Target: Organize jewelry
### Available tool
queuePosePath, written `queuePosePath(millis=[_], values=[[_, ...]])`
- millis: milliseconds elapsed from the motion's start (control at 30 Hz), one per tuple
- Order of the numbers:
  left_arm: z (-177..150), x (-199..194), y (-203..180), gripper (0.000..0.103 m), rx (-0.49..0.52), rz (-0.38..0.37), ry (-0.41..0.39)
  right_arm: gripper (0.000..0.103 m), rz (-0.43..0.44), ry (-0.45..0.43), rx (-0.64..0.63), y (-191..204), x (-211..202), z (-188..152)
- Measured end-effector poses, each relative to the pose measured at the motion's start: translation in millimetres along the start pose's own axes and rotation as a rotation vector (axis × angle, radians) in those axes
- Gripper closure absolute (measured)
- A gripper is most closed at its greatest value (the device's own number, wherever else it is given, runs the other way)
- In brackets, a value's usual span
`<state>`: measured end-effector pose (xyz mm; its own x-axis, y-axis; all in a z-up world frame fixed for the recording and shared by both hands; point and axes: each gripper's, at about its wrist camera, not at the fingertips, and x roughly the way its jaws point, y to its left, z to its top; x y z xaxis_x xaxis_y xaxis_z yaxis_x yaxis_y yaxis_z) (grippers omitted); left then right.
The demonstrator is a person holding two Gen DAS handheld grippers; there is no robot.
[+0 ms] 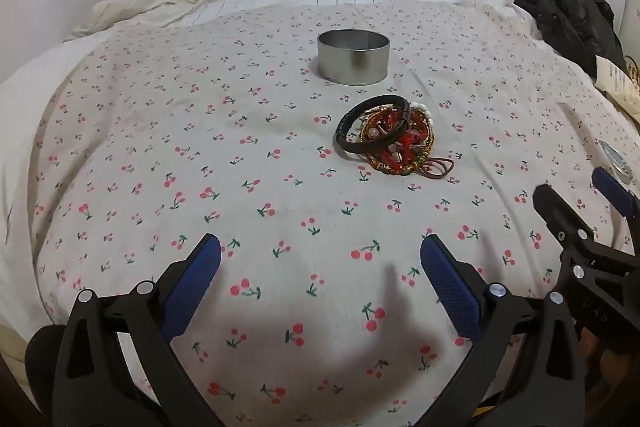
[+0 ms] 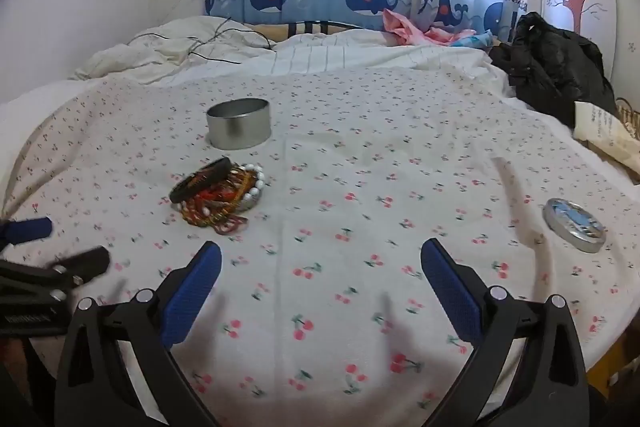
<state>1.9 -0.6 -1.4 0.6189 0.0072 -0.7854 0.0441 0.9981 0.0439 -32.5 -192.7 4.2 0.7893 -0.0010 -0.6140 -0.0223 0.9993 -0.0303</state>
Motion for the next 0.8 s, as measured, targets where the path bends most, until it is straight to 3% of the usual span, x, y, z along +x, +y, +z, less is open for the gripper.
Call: queuePosePath(millis=[533, 800], values=[[6.3, 11.7, 14.7, 0.007, -0.003, 0.067, -0.006, 0.007, 0.008, 0.023, -0.001, 12.8, 14.7, 3.8], [4.6, 16.9, 13.5, 0.007, -0.015, 0.050, 0.020, 0.007, 0.010, 0.028, 0.003, 12.3, 15.9, 3.5]])
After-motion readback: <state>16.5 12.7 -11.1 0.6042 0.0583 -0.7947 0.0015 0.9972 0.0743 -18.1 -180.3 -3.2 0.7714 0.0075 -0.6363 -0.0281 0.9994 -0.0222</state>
